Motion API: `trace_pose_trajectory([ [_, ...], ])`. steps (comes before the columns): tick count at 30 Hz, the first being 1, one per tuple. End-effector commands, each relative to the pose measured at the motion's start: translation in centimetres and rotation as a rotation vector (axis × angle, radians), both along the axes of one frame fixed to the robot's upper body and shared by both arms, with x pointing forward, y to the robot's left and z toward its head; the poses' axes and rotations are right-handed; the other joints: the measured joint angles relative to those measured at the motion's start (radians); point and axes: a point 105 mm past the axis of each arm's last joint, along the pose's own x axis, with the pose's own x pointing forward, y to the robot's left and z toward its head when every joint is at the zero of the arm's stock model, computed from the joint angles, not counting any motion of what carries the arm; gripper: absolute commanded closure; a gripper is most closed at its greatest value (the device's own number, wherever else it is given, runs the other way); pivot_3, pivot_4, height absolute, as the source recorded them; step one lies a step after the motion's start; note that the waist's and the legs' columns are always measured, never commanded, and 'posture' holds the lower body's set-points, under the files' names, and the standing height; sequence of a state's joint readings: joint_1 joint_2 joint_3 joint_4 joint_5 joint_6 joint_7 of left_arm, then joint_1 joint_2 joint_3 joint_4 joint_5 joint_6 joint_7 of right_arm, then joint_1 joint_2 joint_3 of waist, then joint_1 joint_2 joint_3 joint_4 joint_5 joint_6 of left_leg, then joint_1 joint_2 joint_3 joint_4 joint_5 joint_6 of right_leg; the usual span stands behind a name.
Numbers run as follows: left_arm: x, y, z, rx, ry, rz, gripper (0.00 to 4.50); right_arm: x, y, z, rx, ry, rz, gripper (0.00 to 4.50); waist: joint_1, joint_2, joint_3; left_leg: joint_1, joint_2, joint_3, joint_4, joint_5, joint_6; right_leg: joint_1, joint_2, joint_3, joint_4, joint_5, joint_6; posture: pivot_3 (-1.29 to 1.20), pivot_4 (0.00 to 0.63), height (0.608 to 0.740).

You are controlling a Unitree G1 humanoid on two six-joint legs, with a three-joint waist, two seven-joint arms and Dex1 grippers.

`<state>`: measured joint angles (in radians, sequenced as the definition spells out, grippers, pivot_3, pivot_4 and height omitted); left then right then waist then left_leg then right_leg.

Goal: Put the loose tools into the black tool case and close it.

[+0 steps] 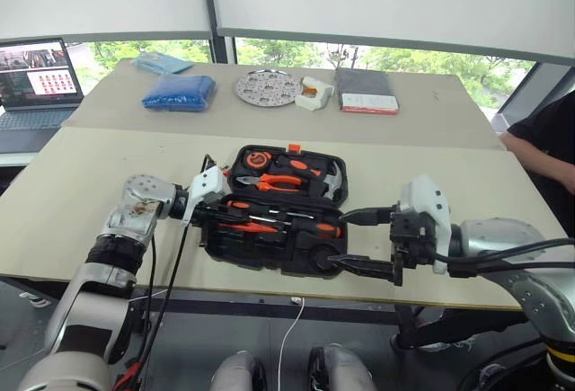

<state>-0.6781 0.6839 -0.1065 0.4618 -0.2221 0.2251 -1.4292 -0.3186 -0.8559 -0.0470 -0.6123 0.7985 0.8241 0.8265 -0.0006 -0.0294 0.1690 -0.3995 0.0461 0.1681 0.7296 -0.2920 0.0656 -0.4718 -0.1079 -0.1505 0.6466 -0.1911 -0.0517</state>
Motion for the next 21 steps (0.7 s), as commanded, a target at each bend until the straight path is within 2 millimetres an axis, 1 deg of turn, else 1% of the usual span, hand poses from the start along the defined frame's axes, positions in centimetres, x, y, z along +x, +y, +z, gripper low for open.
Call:
trace_pose_trajectory([
  [1,-0.5,2.2,4.4,-0.098,-0.111,0.146,2.60,0.6,0.4,1.2,0.019,-0.049,0.014,0.00,-0.004,0.000,0.000,0.000,0.000,0.000,0.000,0.000,0.000,0.000,0.000,0.000,0.000,0.000,0.000,0.00,0.150,0.718],
  [2,-1.1,3.7,4.8,-0.111,-0.126,0.230,2.22,1.1,0.6,1.4,0.027,-0.060,0.019,0.00,-0.004,0.000,0.000,0.000,0.000,0.000,0.000,0.000,0.000,0.000,0.000,0.000,0.000,0.000,0.000,0.00,0.150,0.718],
  [3,-1.7,5.2,5.0,-0.113,-0.140,0.312,1.95,1.5,0.8,1.6,0.035,-0.071,0.024,0.00,-0.009,0.000,0.000,0.001,0.000,0.000,0.000,0.000,0.000,0.000,-0.001,0.000,0.000,0.000,0.000,0.00,0.150,0.718],
  [4,-2.4,6.6,5.0,-0.107,-0.147,0.383,1.51,1.8,1.0,1.8,0.041,-0.080,0.030,0.00,-0.015,0.000,0.000,0.001,0.001,0.000,0.000,0.000,0.000,0.000,-0.001,0.001,0.000,0.000,0.000,0.00,0.150,0.718],
  [6,-4.0,9.3,4.3,-0.081,-0.146,0.521,0.84,2.4,1.4,2.2,0.049,-0.103,0.045,0.00,-0.022,0.000,0.000,0.002,0.001,0.000,-0.001,0.000,0.000,0.000,-0.001,0.003,0.000,0.000,0.000,0.00,0.150,0.718],
  [8,-5.3,11.3,3.6,-0.040,-0.138,0.621,0.04,3.0,1.8,2.5,0.055,-0.121,0.059,0.00,-0.018,0.001,0.000,0.003,0.001,0.000,-0.002,0.000,-0.001,0.000,-0.001,0.003,0.000,0.000,0.000,0.00,0.150,0.718],
  [11,-6.3,13.3,2.9,0.006,-0.134,0.707,0.01,3.5,2.1,2.8,0.060,-0.135,0.080,0.00,-0.001,0.001,0.000,0.002,0.001,0.000,-0.002,0.000,-0.001,0.000,-0.002,0.000,0.000,0.000,0.000,0.00,0.150,0.718],
  [12,-6.2,13.5,3.0,0.017,-0.135,0.710,0.01,3.6,2.2,2.8,0.061,-0.137,0.088,0.00,0.008,0.001,0.000,0.002,0.001,0.000,-0.002,0.000,-0.002,0.000,-0.003,-0.001,0.000,0.000,0.000,0.00,0.150,0.718],
  [14,-5.8,13.4,3.3,0.044,-0.137,0.678,0.01,3.7,2.3,2.9,0.060,-0.139,0.099,0.00,0.019,0.001,0.000,0.001,0.001,0.000,-0.002,-0.005,-0.009,0.000,-0.005,-0.001,0.000,0.000,0.000,0.00,0.150,0.718],
  [17,-4.0,13.4,3.8,0.085,-0.127,0.645,0.01,3.9,2.5,2.9,0.054,-0.144,0.106,0.00,0.031,0.001,0.000,0.000,-0.001,0.000,-0.002,-0.005,-0.010,-0.001,-0.006,-0.002,-0.001,0.000,0.000,0.00,0.150,0.718],
  [20,-0.7,12.8,4.5,0.114,-0.139,0.648,0.01,4.0,2.5,2.9,0.053,-0.151,0.100,0.00,0.034,0.001,0.000,0.000,-0.001,0.000,-0.002,-0.005,-0.009,-0.001,-0.004,-0.001,0.000,0.001,0.001,0.00,0.150,0.718],
  [21,0.4,12.7,4.4,0.129,-0.134,0.661,0.01,3.9,2.5,2.8,0.052,-0.154,0.096,0.00,0.031,0.000,0.000,-0.001,-0.002,0.000,-0.002,-0.004,-0.009,0.000,-0.001,-0.003,0.000,0.000,0.000,0.00,0.150,0.718],
])
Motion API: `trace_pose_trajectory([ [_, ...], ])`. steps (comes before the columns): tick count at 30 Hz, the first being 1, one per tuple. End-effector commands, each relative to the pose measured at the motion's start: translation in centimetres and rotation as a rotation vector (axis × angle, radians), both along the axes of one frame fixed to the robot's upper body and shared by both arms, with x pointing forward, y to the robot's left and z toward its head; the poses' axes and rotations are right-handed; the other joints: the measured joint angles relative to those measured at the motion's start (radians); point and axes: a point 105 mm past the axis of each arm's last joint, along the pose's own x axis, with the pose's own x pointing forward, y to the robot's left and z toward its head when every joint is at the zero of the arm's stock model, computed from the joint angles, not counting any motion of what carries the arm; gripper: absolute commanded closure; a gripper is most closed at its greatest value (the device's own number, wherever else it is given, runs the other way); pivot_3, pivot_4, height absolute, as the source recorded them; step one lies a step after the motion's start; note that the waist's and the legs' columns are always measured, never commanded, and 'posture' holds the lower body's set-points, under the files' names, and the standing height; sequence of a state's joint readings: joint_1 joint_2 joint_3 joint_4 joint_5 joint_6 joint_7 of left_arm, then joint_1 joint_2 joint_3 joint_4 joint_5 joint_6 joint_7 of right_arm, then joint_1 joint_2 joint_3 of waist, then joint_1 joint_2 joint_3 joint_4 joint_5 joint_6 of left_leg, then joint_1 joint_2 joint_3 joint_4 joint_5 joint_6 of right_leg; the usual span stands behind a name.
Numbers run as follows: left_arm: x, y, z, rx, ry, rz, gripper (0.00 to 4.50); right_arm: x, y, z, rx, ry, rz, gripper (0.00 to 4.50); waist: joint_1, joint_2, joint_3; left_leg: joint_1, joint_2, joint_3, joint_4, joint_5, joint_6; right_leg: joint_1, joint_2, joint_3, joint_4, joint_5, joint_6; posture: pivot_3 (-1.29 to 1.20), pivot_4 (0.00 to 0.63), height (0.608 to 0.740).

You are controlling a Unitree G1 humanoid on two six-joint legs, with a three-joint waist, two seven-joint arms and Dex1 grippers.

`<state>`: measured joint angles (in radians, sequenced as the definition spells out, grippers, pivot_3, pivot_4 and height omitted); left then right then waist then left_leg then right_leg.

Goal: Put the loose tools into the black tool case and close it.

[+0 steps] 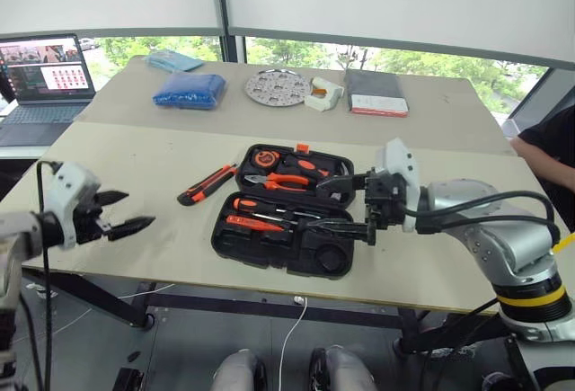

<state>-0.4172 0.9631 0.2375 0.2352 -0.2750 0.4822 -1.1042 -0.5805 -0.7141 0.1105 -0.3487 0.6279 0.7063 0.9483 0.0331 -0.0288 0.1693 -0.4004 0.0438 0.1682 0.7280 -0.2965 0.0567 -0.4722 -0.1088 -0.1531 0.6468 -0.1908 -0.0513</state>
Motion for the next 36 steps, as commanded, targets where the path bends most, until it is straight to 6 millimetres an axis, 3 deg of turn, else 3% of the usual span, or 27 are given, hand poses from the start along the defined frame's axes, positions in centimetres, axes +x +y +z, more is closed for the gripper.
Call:
trace_pose_trajectory([
  [1,2.9,-0.4,-0.1,0.067,0.027,0.015,0.01,-0.4,0.2,1.1,0.012,-0.070,-0.001,0.00,-0.004,0.000,0.000,-0.001,0.000,0.001,0.000,0.003,0.006,0.000,0.003,0.000,0.000,0.000,0.000,0.00,0.150,0.718],
  [8,6.4,-4.7,-3.6,0.202,0.209,-0.143,0.01,-2.0,0.5,0.6,0.029,-0.082,-0.041,0.00,-0.027,-0.001,-0.001,-0.001,-0.001,0.003,0.000,0.004,0.008,-0.001,0.006,0.000,0.000,0.000,0.000,0.00,0.150,0.718],
  [14,7.9,-4.9,-5.5,0.282,0.260,-0.099,0.01,-2.8,0.6,0.3,0.027,-0.075,-0.054,0.00,-0.035,-0.002,-0.001,0.001,0.000,0.003,0.000,0.005,0.008,-0.001,0.006,0.003,0.000,0.000,0.001,0.00,0.150,0.718],
  [17,8.1,-5.1,-5.5,0.277,0.250,-0.106,0.64,-2.9,0.4,0.2,0.020,-0.073,-0.064,0.00,-0.034,-0.002,-0.001,0.002,0.000,0.002,0.000,0.004,0.008,0.000,0.001,0.003,0.001,0.000,0.001,0.00,0.150,0.718],
  [21,7.9,-4.2,-4.9,0.248,0.237,-0.097,2.04,-2.9,0.2,0.2,0.016,-0.073,-0.071,0.00,-0.036,-0.002,-0.001,0.002,0.001,0.001,0.001,0.005,0.008,0.000,-0.001,0.003,0.002,0.000,0.001,0.00,0.150,0.718],
  [23,8.0,-3.4,-3.6,0.208,0.201,-0.065,2.69,-3.0,0.1,0.1,0.014,-0.072,-0.073,0.00,-0.040,-0.002,-0.001,0.002,0.002,0.001,0.001,0.005,0.008,0.000,-0.001,0.003,0.003,0.000,0.001,0.00,0.150,0.718],
  [26,8.0,-3.6,0.8,0.138,0.010,-0.162,2.76,-3.1,-0.2,0.1,0.019,-0.046,-0.071,0.00,-0.048,-0.003,0.000,0.001,0.002,0.001,0.001,0.005,0.007,-0.001,0.001,0.003,0.002,0.000,0.001,0.00,0.150,0.718],
  [28,6.3,-4.4,2.6,0.164,-0.048,-0.350,2.76,-3.9,-0.2,-0.1,0.022,0.017,-0.026,0.00,-0.049,-0.005,0.001,-0.002,0.003,0.001,0.001,0.005,0.007,-0.004,0.002,0.002,0.002,0.000,0.000,0.00,0.150,0.718],
  [31,4.2,-5.5,2.9,0.195,-0.009,-0.533,2.76,-4.7,-0.3,-0.4,-0.005,0.030,0.007,0.00,-0.045,-0.004,0.001,-0.004,0.002,0.001,0.002,0.006,0.007,-0.005,0.002,0.002,0.002,0.004,-0.007,0.00,0.150,0.718],
  [34,2.9,-6.9,3.0,0.200,0.017,-0.640,2.76,-4.7,-0.4,-0.6,-0.024,0.022,-0.005,0.00,-0.038,-0.004,0.001,-0.004,0.000,0.001,0.002,0.004,0.009,-0.004,0.003,0.002,0.001,0.003,-0.005,0.00,0.150,0.718],
  [36,1.1,-9.9,3.0,0.179,0.038,-0.779,2.76,-4.7,-0.6,-0.8,-0.030,0.020,-0.017,0.00,-0.037,-0.004,0.001,-0.004,-0.001,0.001,0.003,0.004,0.010,-0.004,0.002,0.002,0.001,0.000,0.001,0.00,0.150,0.718],
])
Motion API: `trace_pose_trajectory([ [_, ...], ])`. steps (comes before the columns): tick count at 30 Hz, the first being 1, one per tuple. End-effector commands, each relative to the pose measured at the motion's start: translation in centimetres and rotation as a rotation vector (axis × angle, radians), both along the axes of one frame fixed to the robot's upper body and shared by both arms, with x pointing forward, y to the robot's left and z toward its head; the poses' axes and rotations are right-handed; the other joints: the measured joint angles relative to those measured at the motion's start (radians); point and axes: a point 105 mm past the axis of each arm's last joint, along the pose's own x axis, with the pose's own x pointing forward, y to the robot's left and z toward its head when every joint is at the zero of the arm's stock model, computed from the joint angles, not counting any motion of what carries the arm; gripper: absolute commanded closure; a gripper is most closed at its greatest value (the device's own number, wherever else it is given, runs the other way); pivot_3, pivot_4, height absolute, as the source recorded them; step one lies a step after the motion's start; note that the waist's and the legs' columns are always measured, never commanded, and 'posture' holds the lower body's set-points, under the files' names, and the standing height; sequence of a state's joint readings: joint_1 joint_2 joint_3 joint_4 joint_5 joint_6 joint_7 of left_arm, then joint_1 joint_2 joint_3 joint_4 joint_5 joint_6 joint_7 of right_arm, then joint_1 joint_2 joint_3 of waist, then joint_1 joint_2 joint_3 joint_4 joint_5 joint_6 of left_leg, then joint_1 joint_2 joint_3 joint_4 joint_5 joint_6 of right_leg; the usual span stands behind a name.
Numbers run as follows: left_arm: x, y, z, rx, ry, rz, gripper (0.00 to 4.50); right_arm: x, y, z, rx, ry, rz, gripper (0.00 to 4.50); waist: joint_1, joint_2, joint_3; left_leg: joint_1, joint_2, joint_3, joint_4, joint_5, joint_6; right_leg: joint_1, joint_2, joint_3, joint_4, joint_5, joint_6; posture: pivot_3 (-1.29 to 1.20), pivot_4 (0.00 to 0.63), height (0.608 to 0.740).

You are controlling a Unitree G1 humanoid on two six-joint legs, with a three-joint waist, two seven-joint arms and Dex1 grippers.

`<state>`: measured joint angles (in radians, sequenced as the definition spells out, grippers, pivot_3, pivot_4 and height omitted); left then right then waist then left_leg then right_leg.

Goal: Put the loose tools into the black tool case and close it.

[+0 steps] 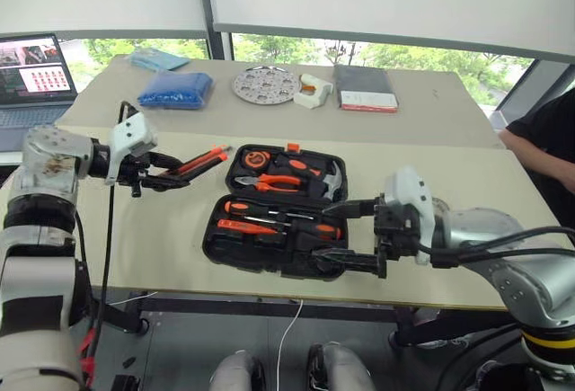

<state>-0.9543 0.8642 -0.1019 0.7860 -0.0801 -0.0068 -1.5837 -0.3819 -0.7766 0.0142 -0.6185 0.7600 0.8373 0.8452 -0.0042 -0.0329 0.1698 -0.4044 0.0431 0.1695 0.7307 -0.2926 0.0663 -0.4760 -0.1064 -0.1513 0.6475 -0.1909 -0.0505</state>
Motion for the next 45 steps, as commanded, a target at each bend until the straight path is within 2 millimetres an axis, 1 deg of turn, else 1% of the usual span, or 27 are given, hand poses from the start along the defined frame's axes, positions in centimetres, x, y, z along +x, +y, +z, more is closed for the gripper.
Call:
trace_pose_trajectory([
  [1,-3.6,-5.5,0.4,0.008,0.058,-0.287,2.76,-0.5,-0.3,0.5,-0.015,-0.051,-0.007,0.00,0.001,0.000,0.000,0.000,0.000,0.000,0.000,0.000,0.000,0.000,0.000,0.000,-0.001,0.000,0.000,0.00,0.150,0.718],
  [3,-5.6,-7.5,-0.8,0.046,0.114,-0.412,2.76,-0.6,-0.5,0.5,-0.020,-0.051,-0.012,0.00,0.004,0.000,0.000,-0.001,0.000,-0.001,0.001,0.000,0.000,0.001,-0.002,0.001,0.000,0.000,0.001,0.00,0.150,0.718],
  [5,-6.4,-8.7,-1.9,0.055,0.152,-0.475,2.76,-0.7,-0.6,0.4,-0.022,-0.050,-0.017,0.00,0.009,0.000,0.000,0.000,0.000,-0.001,0.001,0.000,0.000,0.001,-0.003,0.001,-0.001,0.000,0.001,0.00,0.150,0.718],
  [7,-6.9,-9.4,-2.9,0.071,0.182,-0.513,2.76,-0.8,-0.7,0.4,-0.024,-0.052,-0.025,0.00,0.010,0.000,0.000,0.001,0.000,-0.001,0.001,0.000,0.000,0.002,-0.002,0.002,0.000,0.000,0.001,0.00,0.150,0.718],
  [10,-6.8,-9.5,-4.4,0.134,0.195,-0.540,2.76,-0.9,-0.7,0.3,-0.023,-0.055,-0.043,0.00,0.006,0.000,0.000,0.002,0.001,-0.001,0.000,0.000,-0.001,0.002,0.000,0.003,0.000,0.000,0.001,0.00,0.150,0.718],
  [11,-6.5,-9.5,-4.6,0.146,0.195,-0.539,2.76,-0.9,-0.7,0.3,-0.020,-0.056,-0.048,0.00,0.007,0.000,0.000,0.003,0.001,-0.001,0.000,0.001,-0.001,0.002,0.000,0.002,0.000,0.000,0.001,0.00,0.150,0.718],
  [14,-5.7,-9.8,-4.6,0.141,0.190,-0.530,2.76,-1.1,-0.9,0.3,-0.012,-0.054,-0.061,0.00,0.011,0.000,0.000,0.003,0.001,-0.001,0.000,0.001,-0.001,0.002,0.002,0.002,0.001,0.000,0.001,0.00,0.150,0.718],
  [17,-6.1,-10.4,-4.6,0.122,0.221,-0.552,2.76,-1.2,-1.0,0.3,-0.009,-0.054,-0.077,0.00,0.016,0.000,0.000,0.002,0.001,-0.001,0.001,0.001,-0.001,0.002,0.002,0.002,0.000,0.000,0.001,0.00,0.150,0.718],
  [20,-6.0,-10.5,-5.0,0.140,0.231,-0.560,2.76,-1.2,-1.1,0.3,-0.006,-0.057,-0.088,0.00,0.016,0.000,0.000,0.002,0.001,-0.001,0.001,0.000,0.000,0.002,0.002,0.002,0.000,0.000,0.001,0.00,0.150,0.718],
  [22,-5.8,-10.4,-5.3,0.152,0.229,-0.557,1.76,-1.1,-1.1,0.3,-0.004,-0.059,-0.093,0.00,0.016,0.000,0.000,0.002,0.001,-0.001,0.001,0.000,0.000,0.002,0.002,0.002,-0.001,0.000,0.001,0.00,0.150,0.718],
  [23,-5.7,-10.4,-5.1,0.148,0.232,-0.550,1.58,-1.1,-1.1,0.3,-0.004,-0.061,-0.097,0.00,0.016,0.000,0.000,0.002,0.001,-0.001,0.001,0.000,0.000,0.002,0.002,0.002,-0.001,0.000,0.001,0.00,0.150,0.718],
  [25,-5.5,-10.4,-4.5,0.136,0.232,-0.532,0.86,-1.0,-1.2,0.3,-0.005,-0.062,-0.102,0.00,0.016,0.000,0.000,0.002,0.001,-0.001,0.001,0.000,0.000,0.002,0.002,0.002,-0.001,0.000,0.001,0.00,0.150,0.718],
  [26,-5.4,-10.4,-4.2,0.132,0.228,-0.526,0.37,-1.0,-1.2,0.3,-0.005,-0.062,-0.103,0.00,0.016,0.000,0.000,0.002,0.001,-0.001,0.001,0.000,0.000,0.002,0.002,0.002,-0.001,0.000,0.001,0.00,0.150,0.718],
  [27,-5.2,-10.4,-3.9,0.123,0.219,-0.519,0.14,-1.0,-1.2,0.3,-0.005,-0.062,-0.104,0.00,0.016,0.000,0.000,0.002,0.001,-0.001,0.001,0.000,0.000,0.002,0.002,0.002,-0.001,0.000,0.001,0.00,0.150,0.718],
  [28,-5.1,-10.4,-3.5,0.114,0.211,-0.514,0.02,-1.0,-1.2,0.3,-0.004,-0.062,-0.104,0.00,0.016,0.000,0.000,0.002,0.001,-0.001,0.001,0.000,0.000,0.002,0.002,0.002,-0.001,0.000,0.001,0.00,0.150,0.718],
  [31,-4.7,-10.9,-2.6,0.077,0.175,-0.506,0.02,-0.9,-1.3,0.3,-0.005,-0.063,-0.105,0.00,0.016,0.000,0.000,0.002,0.001,-0.001,0.001,0.000,0.000,0.002,0.002,0.002,-0.001,0.000,0.001,0.00,0.150,0.718],
  [33,-4.8,-11.2,-2.1,0.039,0.175,-0.506,0.02,-0.9,-1.3,0.3,-0.006,-0.063,-0.105,0.00,0.016,0.000,0.000,0.002,0.001,-0.001,0.001,0.000,0.000,0.002,0.002,0.002,-0.001,0.000,0.001,0.00,0.150,0.718],
  [35,-4.8,-11.5,-1.8,0.007,0.176,-0.505,0.55,-0.8,-1.3,0.3,-0.007,-0.064,-0.105,0.00,0.016,0.000,0.000,0.002,0.001,-0.001,0.001,0.000,0.000,0.002,0.002,0.002,0.000,0.000,0.001,0.00,0.150,0.718],
  [36,-4.8,-11.5,-1.9,0.004,0.179,-0.503,0.72,-0.8,-1.3,0.3,-0.007,-0.064,-0.106,0.00,0.016,0.000,0.000,0.002,0.001,-0.001,0.001,0.000,0.000,0.002,0.002,0.002,-0.001,0.000,0.001,0.00,0.150,0.718],
  [39,-4.6,-11.6,-2.6,0.016,0.170,-0.490,1.95,-0.6,-1.3,0.3,-0.008,-0.066,-0.106,0.00,0.016,0.000,0.000,0.002,0.001,-0.001,0.001,0.000,0.000,0.002,0.002,0.002,0.000,0.000,0.001,0.00,0.150,0.718],
  [40,-4.5,-11.6,-2.9,0.025,0.164,-0.487,2.24,-0.6,-1.3,0.3,-0.007,-0.067,-0.106,0.00,0.016,0.000,0.000,0.002,0.001,-0.001,0.001,0.000,0.000,0.003,0.002,0.002,0.000,0.000,0.001,0.00,0.150,0.718],
  [42,-4.7,-11.3,-4.0,0.063,0.165,-0.500,3.10,-0.5,-1.3,0.3,-0.006,-0.068,-0.105,0.00,0.015,0.000,0.000,0.002,0.001,-0.001,0.001,0.000,0.000,0.003,0.002,0.002,0.000,0.000,0.001,0.00,0.150,0.718],
  [43,-4.8,-11.3,-4.3,0.072,0.168,-0.505,3.30,-0.5,-1.3,0.3,-0.006,-0.068,-0.105,0.00,0.014,0.000,0.000,0.002,0.001,-0.001,0.001,0.000,0.000,0.003,0.002,0.002,0.000,0.000,0.001,0.00,0.150,0.718],
  [45,-5.0,-11.2,-4.6,0.070,0.175,-0.509,4.03,-0.4,-1.3,0.3,-0.007,-0.069,-0.106,0.00,0.014,0.000,0.000,0.003,0.001,-0.001,0.001,0.000,0.000,0.003,0.003,0.002,0.000,0.000,0.001,0.00,0.150,0.718],
])
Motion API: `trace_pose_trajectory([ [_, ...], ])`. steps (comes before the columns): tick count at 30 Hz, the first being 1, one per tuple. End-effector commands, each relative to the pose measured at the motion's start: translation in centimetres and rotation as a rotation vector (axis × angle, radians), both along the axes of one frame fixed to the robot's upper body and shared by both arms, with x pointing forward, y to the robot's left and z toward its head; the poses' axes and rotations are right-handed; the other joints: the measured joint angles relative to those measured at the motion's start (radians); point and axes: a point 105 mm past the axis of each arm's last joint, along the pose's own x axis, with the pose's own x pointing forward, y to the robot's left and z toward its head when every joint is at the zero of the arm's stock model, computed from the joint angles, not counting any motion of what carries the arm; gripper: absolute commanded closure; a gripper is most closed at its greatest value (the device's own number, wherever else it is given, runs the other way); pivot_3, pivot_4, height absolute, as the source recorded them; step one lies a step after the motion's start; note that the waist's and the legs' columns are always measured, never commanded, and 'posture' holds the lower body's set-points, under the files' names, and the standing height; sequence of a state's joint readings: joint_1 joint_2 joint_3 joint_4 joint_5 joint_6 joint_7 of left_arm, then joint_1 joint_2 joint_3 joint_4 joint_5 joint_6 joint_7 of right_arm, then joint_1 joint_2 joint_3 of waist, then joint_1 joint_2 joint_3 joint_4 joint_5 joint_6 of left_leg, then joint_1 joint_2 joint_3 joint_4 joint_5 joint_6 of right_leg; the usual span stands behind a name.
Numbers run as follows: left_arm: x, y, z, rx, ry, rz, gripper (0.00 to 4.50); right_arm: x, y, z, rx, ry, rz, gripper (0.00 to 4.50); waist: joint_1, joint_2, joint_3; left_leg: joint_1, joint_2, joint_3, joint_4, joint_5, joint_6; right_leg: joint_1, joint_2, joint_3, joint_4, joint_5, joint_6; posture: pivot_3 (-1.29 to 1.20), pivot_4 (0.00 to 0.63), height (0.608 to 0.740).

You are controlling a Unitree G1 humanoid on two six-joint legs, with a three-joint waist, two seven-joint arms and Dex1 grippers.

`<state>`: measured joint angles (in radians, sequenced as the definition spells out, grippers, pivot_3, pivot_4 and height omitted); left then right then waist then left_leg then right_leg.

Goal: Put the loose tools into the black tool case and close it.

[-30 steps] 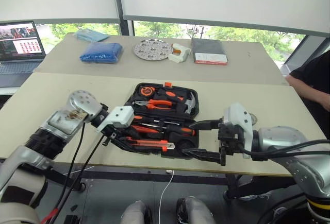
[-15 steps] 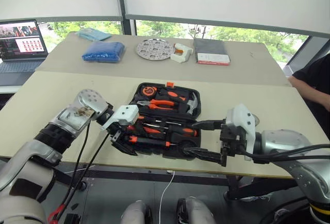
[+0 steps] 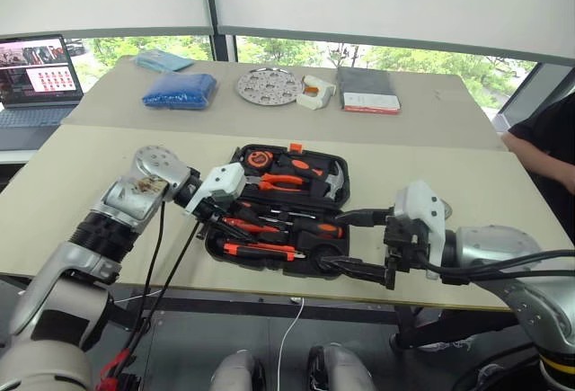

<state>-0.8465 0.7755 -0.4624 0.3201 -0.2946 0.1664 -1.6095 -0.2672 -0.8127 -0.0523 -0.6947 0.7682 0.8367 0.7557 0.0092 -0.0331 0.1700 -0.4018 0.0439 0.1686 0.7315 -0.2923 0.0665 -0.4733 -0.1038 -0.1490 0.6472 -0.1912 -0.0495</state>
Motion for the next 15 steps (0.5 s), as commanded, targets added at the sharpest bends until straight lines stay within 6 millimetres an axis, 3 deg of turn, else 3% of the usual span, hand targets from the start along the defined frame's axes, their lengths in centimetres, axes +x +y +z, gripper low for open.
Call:
trace_pose_trajectory([
  [1,-0.2,0.1,0.0,0.010,-0.028,-0.024,4.40,0.1,0.1,1.0,0.010,-0.055,0.009,0.00,0.001,0.000,0.000,0.000,0.000,0.000,0.000,0.000,0.000,0.000,0.000,0.000,0.000,0.000,0.000,0.00,0.150,0.718],
  [7,-0.2,0.8,-2.7,0.134,-0.037,-0.028,4.47,0.2,0.0,1.0,0.009,-0.053,0.002,0.00,0.004,0.000,0.000,0.000,0.000,0.000,0.000,0.000,0.000,0.000,-0.001,0.000,0.000,0.000,0.000,0.00,0.150,0.718],
  [15,-0.6,1.1,-4.5,0.160,-0.065,-0.045,4.47,0.1,-0.3,0.9,0.007,-0.049,-0.007,0.00,-0.004,0.003,-0.002,0.003,0.001,0.000,0.000,0.000,0.001,0.003,-0.002,0.001,0.000,0.000,0.000,0.00,0.150,0.718],
])
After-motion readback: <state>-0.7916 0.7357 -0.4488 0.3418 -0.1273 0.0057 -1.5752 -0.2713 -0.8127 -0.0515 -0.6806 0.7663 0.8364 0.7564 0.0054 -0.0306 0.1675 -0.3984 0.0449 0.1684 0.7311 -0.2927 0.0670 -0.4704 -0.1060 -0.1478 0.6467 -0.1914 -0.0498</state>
